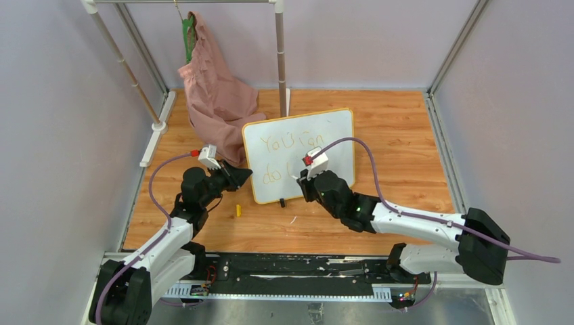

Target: Write a sentence on the whiteboard

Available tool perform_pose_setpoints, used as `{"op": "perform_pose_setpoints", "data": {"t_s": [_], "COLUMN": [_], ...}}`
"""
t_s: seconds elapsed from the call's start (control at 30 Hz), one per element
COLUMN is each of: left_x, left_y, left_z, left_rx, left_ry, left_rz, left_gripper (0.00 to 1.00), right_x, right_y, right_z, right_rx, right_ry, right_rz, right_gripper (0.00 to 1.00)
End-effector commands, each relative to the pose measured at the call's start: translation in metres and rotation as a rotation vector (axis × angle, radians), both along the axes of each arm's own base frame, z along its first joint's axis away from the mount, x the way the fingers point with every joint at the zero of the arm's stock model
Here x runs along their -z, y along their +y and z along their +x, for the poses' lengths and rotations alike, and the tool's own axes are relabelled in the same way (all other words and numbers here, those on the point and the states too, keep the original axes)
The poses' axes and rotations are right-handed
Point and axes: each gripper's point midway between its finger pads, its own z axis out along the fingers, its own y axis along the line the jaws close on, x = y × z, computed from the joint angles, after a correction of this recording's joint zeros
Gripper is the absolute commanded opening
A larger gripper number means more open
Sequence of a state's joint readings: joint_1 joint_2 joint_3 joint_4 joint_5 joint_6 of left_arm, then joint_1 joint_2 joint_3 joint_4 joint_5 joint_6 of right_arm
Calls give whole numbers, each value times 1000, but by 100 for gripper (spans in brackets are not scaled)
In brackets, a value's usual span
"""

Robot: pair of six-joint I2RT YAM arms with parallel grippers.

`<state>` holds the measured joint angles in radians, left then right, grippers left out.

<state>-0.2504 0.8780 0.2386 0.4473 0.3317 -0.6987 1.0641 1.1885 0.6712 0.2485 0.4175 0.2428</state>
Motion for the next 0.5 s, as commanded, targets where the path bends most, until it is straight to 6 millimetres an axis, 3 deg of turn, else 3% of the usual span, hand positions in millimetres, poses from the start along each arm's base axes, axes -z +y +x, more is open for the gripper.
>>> {"op": "perform_pose_setpoints", "data": {"t_s": [0.0, 0.47], "left_x": [-12, -12], "left_y": [-3, -3], "left_z": [1, 0], "left_rx": [10, 12], "left_ry": [-47, -48], "left_rz": [-22, -22], "left_gripper": [0, 0], "right_x": [-16, -20], "right_y": [18, 34], "right_z": [-7, 10], "right_rx": [-61, -27], "right_ry": [-29, -36], "right_rz": [39, 31], "right_gripper": [0, 0]}}
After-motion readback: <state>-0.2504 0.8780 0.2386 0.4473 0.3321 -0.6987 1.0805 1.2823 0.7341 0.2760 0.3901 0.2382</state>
